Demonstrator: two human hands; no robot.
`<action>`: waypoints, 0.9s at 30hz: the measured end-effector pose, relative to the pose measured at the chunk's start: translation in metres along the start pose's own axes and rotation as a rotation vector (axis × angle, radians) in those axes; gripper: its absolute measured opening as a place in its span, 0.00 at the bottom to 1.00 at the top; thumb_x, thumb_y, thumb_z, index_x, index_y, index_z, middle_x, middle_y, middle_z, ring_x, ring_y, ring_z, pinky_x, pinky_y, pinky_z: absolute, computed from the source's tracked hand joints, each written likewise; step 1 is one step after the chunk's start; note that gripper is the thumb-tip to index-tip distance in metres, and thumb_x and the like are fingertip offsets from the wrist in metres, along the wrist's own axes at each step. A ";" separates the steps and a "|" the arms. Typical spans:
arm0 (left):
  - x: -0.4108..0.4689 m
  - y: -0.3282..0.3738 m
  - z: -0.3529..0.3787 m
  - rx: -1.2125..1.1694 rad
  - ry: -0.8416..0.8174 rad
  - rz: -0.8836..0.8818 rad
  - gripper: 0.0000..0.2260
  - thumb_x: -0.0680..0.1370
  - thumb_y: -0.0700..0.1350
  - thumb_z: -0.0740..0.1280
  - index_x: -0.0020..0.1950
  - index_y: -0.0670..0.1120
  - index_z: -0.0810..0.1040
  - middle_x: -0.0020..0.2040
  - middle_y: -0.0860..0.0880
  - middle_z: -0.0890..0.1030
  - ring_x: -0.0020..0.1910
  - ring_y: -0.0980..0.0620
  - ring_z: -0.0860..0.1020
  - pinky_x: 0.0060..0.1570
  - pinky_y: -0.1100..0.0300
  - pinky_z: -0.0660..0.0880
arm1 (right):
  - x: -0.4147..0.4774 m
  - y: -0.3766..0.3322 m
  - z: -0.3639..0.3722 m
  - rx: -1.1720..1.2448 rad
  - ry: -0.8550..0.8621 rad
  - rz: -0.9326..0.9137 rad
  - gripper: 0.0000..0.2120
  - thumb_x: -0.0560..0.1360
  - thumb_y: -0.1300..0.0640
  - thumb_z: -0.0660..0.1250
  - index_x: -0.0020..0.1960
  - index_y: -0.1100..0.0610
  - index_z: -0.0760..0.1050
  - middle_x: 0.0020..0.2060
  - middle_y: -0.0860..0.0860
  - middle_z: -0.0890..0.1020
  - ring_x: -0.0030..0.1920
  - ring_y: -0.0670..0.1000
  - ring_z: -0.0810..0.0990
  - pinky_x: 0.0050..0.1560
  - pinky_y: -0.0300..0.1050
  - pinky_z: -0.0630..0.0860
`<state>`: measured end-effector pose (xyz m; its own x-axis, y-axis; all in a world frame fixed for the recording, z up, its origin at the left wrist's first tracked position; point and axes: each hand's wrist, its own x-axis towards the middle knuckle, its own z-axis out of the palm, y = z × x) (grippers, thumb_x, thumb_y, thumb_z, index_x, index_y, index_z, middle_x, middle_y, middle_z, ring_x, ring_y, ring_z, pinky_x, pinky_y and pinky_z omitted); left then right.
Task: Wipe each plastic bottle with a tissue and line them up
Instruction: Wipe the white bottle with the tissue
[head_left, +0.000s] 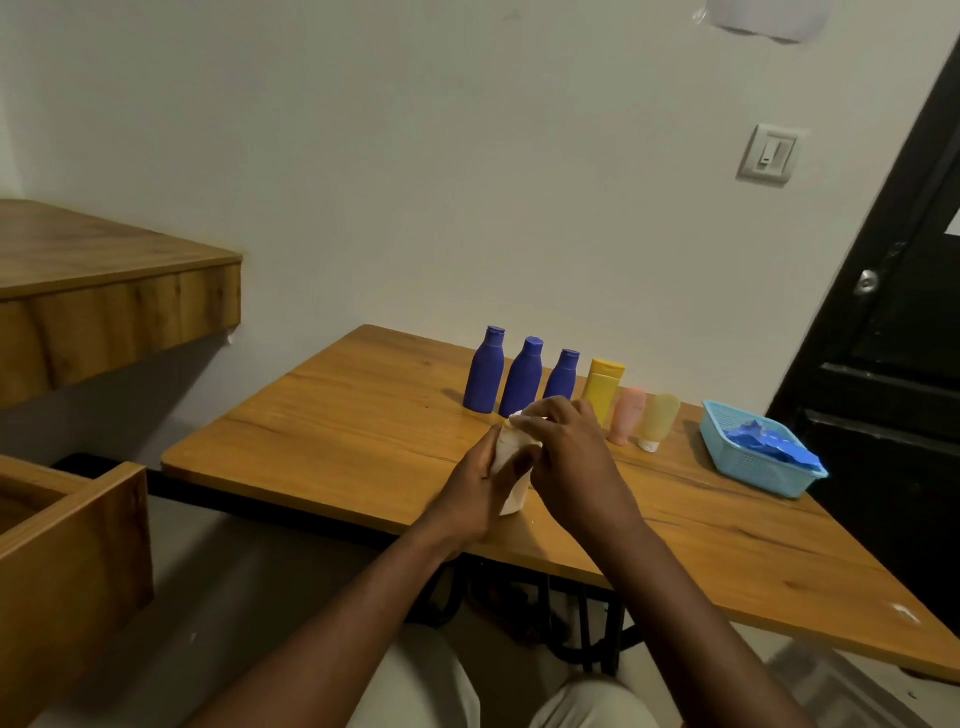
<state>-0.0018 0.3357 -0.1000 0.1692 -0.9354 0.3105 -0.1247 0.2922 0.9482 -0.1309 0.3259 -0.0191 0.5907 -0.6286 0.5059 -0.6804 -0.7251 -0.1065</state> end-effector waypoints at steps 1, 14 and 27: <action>0.000 -0.001 0.000 0.004 0.004 0.002 0.35 0.70 0.76 0.66 0.73 0.63 0.70 0.63 0.58 0.82 0.63 0.57 0.80 0.64 0.49 0.78 | -0.001 0.000 -0.002 -0.007 0.003 -0.005 0.22 0.79 0.61 0.67 0.72 0.52 0.73 0.69 0.50 0.72 0.68 0.51 0.65 0.67 0.45 0.68; 0.003 -0.001 0.001 -0.017 0.037 -0.051 0.26 0.77 0.66 0.67 0.72 0.59 0.72 0.60 0.56 0.82 0.60 0.55 0.79 0.63 0.50 0.76 | -0.001 0.020 -0.007 0.270 0.455 0.071 0.17 0.72 0.71 0.69 0.57 0.58 0.82 0.53 0.52 0.80 0.55 0.47 0.69 0.49 0.32 0.64; 0.003 -0.008 -0.003 0.030 0.006 0.003 0.22 0.85 0.54 0.64 0.79 0.59 0.66 0.72 0.57 0.76 0.70 0.56 0.75 0.68 0.53 0.75 | -0.003 0.005 0.021 -0.069 0.165 -0.151 0.23 0.67 0.64 0.79 0.61 0.60 0.81 0.53 0.55 0.82 0.53 0.56 0.78 0.49 0.49 0.80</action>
<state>0.0025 0.3312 -0.1065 0.1746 -0.9333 0.3138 -0.1547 0.2888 0.9448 -0.1270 0.3179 -0.0388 0.6134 -0.4556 0.6451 -0.6207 -0.7831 0.0371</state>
